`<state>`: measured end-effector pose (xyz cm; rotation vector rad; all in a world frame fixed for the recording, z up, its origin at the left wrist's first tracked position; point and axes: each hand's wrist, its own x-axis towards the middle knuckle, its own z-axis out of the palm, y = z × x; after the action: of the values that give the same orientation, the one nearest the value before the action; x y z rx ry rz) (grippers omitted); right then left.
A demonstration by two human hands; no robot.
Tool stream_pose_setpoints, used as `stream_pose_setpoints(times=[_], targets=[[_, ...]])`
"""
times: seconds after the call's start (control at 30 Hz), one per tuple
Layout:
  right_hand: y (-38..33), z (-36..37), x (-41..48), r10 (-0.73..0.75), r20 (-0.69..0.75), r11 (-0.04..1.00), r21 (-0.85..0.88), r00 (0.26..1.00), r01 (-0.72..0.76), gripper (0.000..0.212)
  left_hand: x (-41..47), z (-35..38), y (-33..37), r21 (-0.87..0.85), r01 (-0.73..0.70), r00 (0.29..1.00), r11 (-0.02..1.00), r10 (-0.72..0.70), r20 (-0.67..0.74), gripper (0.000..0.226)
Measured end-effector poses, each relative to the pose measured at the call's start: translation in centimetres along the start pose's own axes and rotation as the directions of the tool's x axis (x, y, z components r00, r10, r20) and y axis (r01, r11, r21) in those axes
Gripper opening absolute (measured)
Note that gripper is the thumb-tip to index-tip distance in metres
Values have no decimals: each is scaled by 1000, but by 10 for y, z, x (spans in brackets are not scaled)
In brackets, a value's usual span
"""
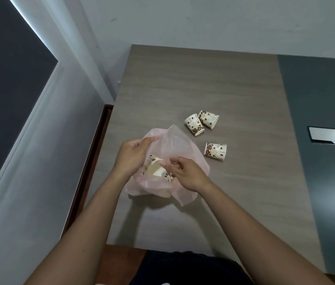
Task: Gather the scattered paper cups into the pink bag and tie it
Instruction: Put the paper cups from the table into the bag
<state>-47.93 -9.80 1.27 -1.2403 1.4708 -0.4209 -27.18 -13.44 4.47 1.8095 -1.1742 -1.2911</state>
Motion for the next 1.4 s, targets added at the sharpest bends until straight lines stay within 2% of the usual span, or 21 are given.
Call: stream_pose_setpoints(times=[0.07, 0.17, 0.27, 0.33, 0.43, 0.53, 0.6, 0.77, 0.93, 1.03, 1.13, 1.2, 1.23, 1.3, 1.33, 1.4], targets=[[-3, 4, 2, -70, -80, 997, -42, 994, 67, 46, -4, -4, -2, 29, -15, 999, 999, 16, -35, 58], [-2, -8, 6, -96, -273, 988, 92, 957, 125, 17, -5, -15, -8, 56, -30, 995, 998, 35, -99, 58], [1, -36, 13, -46, -481, 978, 155, 876, 137, 22, -4, -24, -20, 76, -4, 990, 997, 15, -137, 57], [7, -54, 22, -11, -534, 989, 119, 846, 89, 22, -6, -29, -28, 69, 23, 986, 997, -11, -168, 63], [22, -62, 41, 49, -417, 999, 16, 908, -47, 22, -10, -34, -37, 56, 29, 981, 998, -18, -193, 72], [35, -53, 53, 104, -235, 973, -177, 966, -148, 43, -14, -38, -44, 30, 18, 976, 999, -11, -218, 71], [43, -46, 59, 125, -178, 965, -207, 976, -161, 48, -17, -40, -46, 12, 10, 974, 1000, -7, -226, 69], [62, -40, 75, 94, -133, 951, -282, 987, -128, 20, -25, -46, -52, 10, 17, 983, 1000, -15, -184, 61], [72, -49, 86, 154, -74, 945, -281, 985, -169, 22, -37, -56, -59, -64, 20, 995, 998, -26, -100, 33], [70, -51, 84, 138, -194, 947, -260, 971, -187, 26, -41, -57, -63, -87, 29, 997, 996, -36, -71, 36], [54, -59, 80, 41, -372, 993, -88, 927, -79, 32, -38, -54, -62, -55, 42, 994, 998, -47, -97, 49], [32, -66, 73, 34, -438, 981, 185, 898, 53, 33, -30, -52, -59, -43, 96, 983, 994, -102, -151, 66], [19, -70, 68, 49, -436, 929, 351, 898, 120, 34, -27, -50, -57, -50, 110, 977, 993, -117, -178, 69], [-7, -76, 55, 22, -340, 765, 611, 940, 203, 36, -20, -47, -53, -40, 108, 971, 993, -114, -211, 67], [-18, -77, 47, -27, -273, 699, 682, 962, 214, 37, -17, -47, -50, -22, 101, 971, 995, -104, -215, 65], [-35, -73, 31, -147, -137, 672, 713, 980, 200, 42, -12, -46, -45, 14, 87, 977, 996, -83, -197, 67]])
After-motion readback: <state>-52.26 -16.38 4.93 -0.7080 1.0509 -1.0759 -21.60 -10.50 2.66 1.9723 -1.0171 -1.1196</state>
